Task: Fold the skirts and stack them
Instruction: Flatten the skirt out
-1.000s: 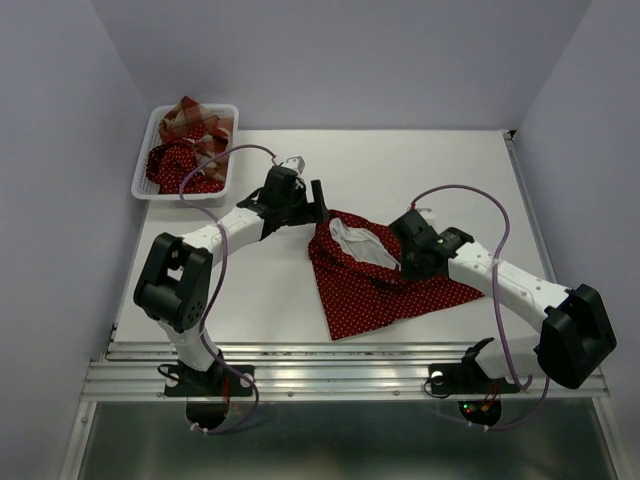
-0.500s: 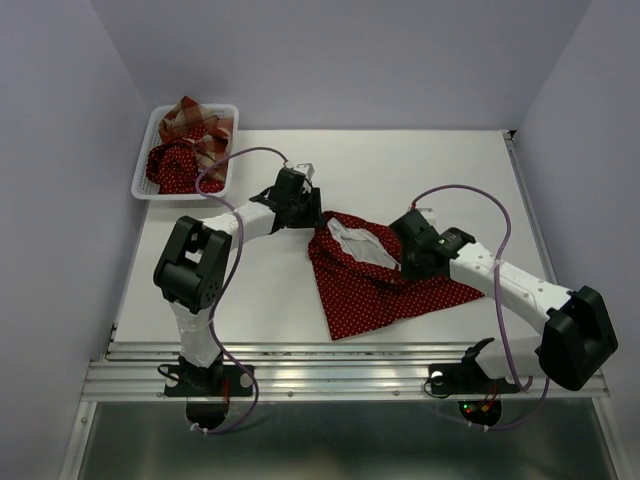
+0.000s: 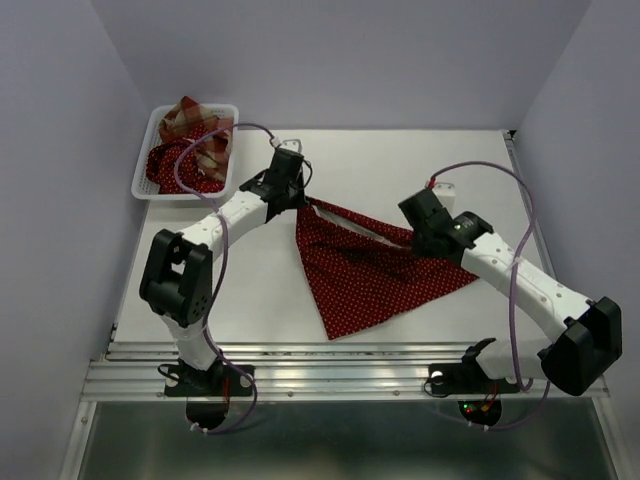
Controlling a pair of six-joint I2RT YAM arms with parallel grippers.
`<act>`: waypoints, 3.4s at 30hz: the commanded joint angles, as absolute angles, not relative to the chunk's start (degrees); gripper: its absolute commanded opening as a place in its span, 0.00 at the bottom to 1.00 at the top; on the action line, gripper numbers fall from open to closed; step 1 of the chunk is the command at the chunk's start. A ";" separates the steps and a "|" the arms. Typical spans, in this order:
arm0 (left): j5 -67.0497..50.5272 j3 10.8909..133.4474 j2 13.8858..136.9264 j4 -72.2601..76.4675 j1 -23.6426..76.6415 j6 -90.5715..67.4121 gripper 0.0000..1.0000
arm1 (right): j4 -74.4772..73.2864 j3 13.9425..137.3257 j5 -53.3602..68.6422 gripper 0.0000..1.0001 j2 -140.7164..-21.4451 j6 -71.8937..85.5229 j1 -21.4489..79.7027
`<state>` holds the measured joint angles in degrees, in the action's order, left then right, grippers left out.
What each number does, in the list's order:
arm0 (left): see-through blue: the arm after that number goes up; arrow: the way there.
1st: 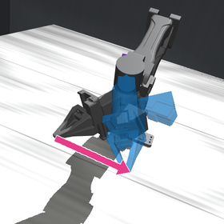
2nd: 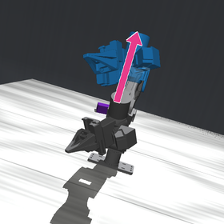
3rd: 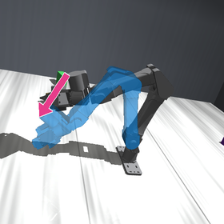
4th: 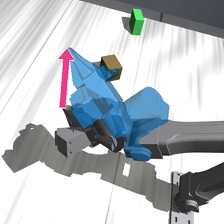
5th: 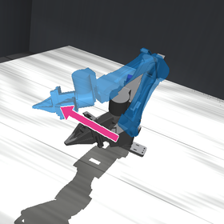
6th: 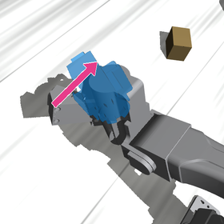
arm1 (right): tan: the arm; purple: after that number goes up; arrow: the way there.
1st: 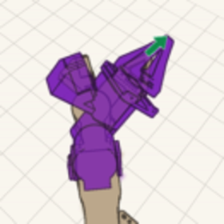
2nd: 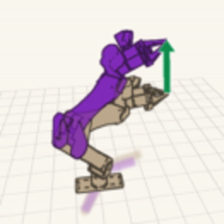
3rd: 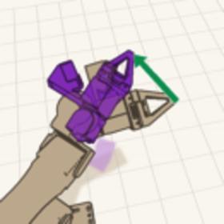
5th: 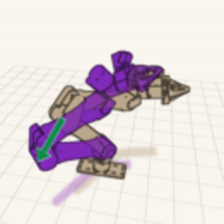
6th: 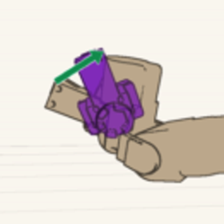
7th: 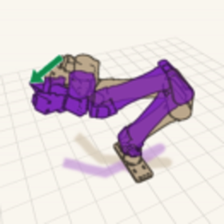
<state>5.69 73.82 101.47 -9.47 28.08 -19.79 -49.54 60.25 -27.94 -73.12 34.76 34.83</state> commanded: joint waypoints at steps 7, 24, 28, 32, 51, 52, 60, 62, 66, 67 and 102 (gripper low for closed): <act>22.96 92.10 83.77 -14.86 27.86 -17.24 0.00 | -49.33 89.98 -43.08 0.01 -71.54 21.66 32.52; 13.62 96.76 74.34 -5.62 27.77 -7.73 0.00 | -42.80 109.78 -34.88 0.01 -76.37 6.51 32.52; 15.03 101.59 81.72 -7.11 26.28 -6.68 0.00 | -41.84 110.56 -34.29 0.01 -82.69 5.54 26.49; 11.26 112.82 92.96 -9.57 22.60 -5.98 0.00 | -37.47 117.05 -22.00 0.01 -94.09 4.24 18.04; -17.03 99.90 93.89 11.67 13.18 -9.40 0.00 | -21.36 103.31 -14.32 0.01 -89.40 1.92 9.84; -17.57 95.23 92.82 13.52 13.36 -11.23 0.00 | -21.36 99.10 -14.33 0.01 -87.64 2.80 9.84; -2.56 52.68 76.59 17.23 21.44 -19.50 0.07 | -28.02 62.24 -8.91 0.15 -72.45 18.69 9.84; -0.63 45.11 73.14 15.75 21.80 -24.31 0.34 | -34.58 60.39 -6.87 0.43 -70.15 23.01 9.84; 0.44 38.51 64.97 13.10 22.41 -29.79 0.99 | -39.28 55.38 -4.74 0.64 -62.24 27.24 9.84; 0.44 37.28 62.08 13.01 22.67 -31.19 0.99 | -41.64 55.55 -6.49 0.81 -60.05 27.07 9.84; -2.55 73.30 110.21 0.09 25.49 -25.23 0.99 | -26.28 53.60 4.14 1.00 -92.19 24.44 9.84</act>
<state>-5.17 71.29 109.80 3.53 25.78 -26.46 -29.08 50.50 8.47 -89.06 26.20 10.13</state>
